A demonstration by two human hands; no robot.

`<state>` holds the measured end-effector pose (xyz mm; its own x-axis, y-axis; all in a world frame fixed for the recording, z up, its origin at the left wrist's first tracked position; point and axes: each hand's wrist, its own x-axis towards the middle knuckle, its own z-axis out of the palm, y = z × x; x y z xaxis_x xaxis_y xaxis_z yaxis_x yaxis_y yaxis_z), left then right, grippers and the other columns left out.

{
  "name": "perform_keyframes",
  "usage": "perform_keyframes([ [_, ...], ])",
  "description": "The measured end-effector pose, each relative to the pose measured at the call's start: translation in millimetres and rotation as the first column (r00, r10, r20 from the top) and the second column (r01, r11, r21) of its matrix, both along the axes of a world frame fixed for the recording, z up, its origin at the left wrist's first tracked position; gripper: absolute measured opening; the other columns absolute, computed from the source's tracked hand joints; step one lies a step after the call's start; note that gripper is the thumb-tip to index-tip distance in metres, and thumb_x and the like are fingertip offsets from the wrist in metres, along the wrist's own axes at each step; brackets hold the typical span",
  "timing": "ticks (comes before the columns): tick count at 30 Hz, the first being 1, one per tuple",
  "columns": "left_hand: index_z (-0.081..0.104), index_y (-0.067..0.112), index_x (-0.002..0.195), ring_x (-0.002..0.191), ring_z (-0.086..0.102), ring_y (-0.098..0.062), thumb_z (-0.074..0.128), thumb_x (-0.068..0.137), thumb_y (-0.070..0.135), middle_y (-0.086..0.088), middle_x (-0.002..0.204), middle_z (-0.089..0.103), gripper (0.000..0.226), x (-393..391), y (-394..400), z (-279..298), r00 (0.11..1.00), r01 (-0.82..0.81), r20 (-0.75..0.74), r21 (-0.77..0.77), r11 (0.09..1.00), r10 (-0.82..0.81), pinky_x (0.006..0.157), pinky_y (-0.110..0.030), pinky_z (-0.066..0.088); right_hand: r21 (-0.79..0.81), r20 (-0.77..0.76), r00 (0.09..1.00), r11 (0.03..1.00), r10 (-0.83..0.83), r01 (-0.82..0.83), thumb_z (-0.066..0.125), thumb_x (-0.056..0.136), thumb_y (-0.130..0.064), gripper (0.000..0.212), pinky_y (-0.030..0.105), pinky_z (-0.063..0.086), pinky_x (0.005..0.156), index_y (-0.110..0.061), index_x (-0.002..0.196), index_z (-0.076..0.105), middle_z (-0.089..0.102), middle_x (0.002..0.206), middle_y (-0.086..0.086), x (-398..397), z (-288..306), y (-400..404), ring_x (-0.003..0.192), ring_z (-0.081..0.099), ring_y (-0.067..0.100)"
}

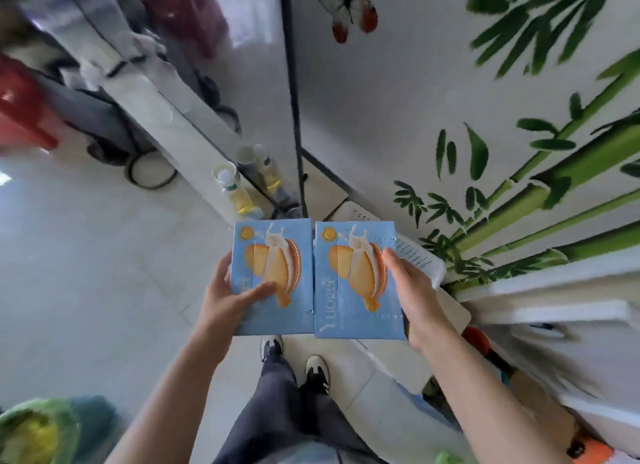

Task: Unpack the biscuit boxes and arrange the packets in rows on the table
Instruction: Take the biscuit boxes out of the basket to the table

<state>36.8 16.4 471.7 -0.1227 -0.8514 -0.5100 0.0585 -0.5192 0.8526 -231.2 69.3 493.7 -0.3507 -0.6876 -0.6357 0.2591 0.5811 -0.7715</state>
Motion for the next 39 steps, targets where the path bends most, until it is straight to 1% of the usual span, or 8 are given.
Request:
perform_keyframes([
  [5, 0.062, 0.044, 0.109, 0.083, 0.074, -0.026, 0.089, 0.047, 0.027, -0.003, 0.101, 0.075, 0.07, 56, 51, 32, 0.967, -0.254, 0.017, -0.031, 0.967, 0.254, 0.061, -0.035, 0.06, -0.024, -0.053, 0.976, 0.977, 0.21, -0.212, 0.06, 0.086, -0.057, 0.04, 0.039, 0.059, 0.079, -0.019, 0.093, 0.074, 0.076, 0.087, -0.002, 56, 19, -9, 0.086, 0.073, 0.018],
  [10, 0.049, 0.03, 0.135, 0.094, 0.072, -0.03, 0.089, 0.052, 0.024, -0.009, 0.11, 0.072, 0.092, 116, 107, 46, 0.894, -0.444, 0.058, -0.032, 0.896, 0.445, 0.082, -0.05, 0.057, -0.024, 0.023, 0.907, 0.907, 0.42, -0.42, 0.061, 0.088, -0.051, 0.041, 0.046, 0.057, 0.085, -0.014, 0.102, 0.071, 0.076, 0.095, 0.006, 126, 30, -14, 0.093, 0.072, 0.026],
  [16, 0.044, 0.031, 0.14, 0.103, 0.069, -0.025, 0.091, 0.046, 0.033, -0.004, 0.118, 0.069, 0.105, 194, 184, 45, 0.73, -0.672, 0.114, -0.055, 0.738, 0.673, 0.091, -0.052, 0.054, -0.066, 0.101, 0.735, 0.742, 0.67, -0.667, 0.064, 0.089, -0.039, 0.034, 0.044, 0.06, 0.076, -0.01, 0.106, 0.068, 0.075, 0.099, 0.012, 225, 41, -9, 0.09, 0.072, 0.029],
  [21, 0.046, 0.046, 0.132, 0.126, 0.053, -0.027, 0.094, 0.039, 0.052, -0.002, 0.134, 0.058, 0.105, 263, 256, 42, 0.57, -0.808, 0.146, -0.076, 0.584, 0.808, 0.1, -0.053, 0.047, -0.08, 0.072, 0.573, 0.578, 0.816, -0.812, 0.067, 0.082, -0.046, 0.036, 0.05, 0.058, 0.077, -0.016, 0.1, 0.068, 0.075, 0.096, 0.012, 323, 44, 13, 0.086, 0.072, 0.032],
  [25, 0.048, 0.049, 0.125, 0.114, 0.062, -0.02, 0.095, 0.032, 0.054, -0.001, 0.13, 0.059, 0.104, 317, 316, 41, 0.418, -0.898, 0.126, -0.094, 0.43, 0.9, 0.084, -0.037, 0.058, -0.085, 0.053, 0.465, 0.468, 0.884, -0.879, 0.068, 0.065, -0.057, 0.049, 0.05, 0.058, 0.07, -0.017, 0.094, 0.067, 0.075, 0.086, 0.009, 406, 45, 43, 0.076, 0.072, 0.029],
  [30, 0.045, 0.029, 0.138, 0.091, 0.072, -0.018, 0.091, 0.047, 0.03, -0.004, 0.115, 0.068, 0.102, 365, 385, 43, 0.239, -0.961, 0.119, -0.112, 0.253, 0.964, 0.064, -0.029, 0.059, -0.084, 0.017, 0.326, 0.326, 0.945, -0.942, 0.06, 0.088, -0.048, 0.033, 0.044, 0.057, 0.066, -0.015, 0.091, 0.067, 0.073, 0.084, 0.012, 497, 42, 79, 0.07, 0.069, 0.026],
  [34, 0.048, 0.023, 0.134, 0.084, 0.073, -0.018, 0.089, 0.048, 0.023, -0.004, 0.108, 0.071, 0.096, 388, 429, 43, 0.067, -0.993, 0.125, -0.092, 0.079, 0.99, 0.06, -0.026, 0.058, -0.065, 0.002, 0.214, 0.214, 0.977, -0.975, 0.055, 0.093, -0.047, 0.037, 0.036, 0.057, 0.054, -0.012, 0.095, 0.066, 0.073, 0.082, 0.013, 557, 40, 104, 0.065, 0.069, 0.025],
  [39, 0.057, 0.029, 0.111, 0.082, 0.073, -0.023, 0.088, 0.047, 0.023, -0.006, 0.101, 0.072, 0.071, 403, 468, 36, -0.125, -0.991, 0.153, -0.059, -0.117, 0.98, 0.062, -0.033, 0.059, -0.051, 0.005, 0.069, 0.07, 0.998, -0.996, 0.055, 0.093, -0.046, 0.037, 0.041, 0.057, 0.063, -0.01, 0.096, 0.066, 0.073, 0.086, 0.017, 622, 35, 131, 0.069, 0.069, 0.027],
])
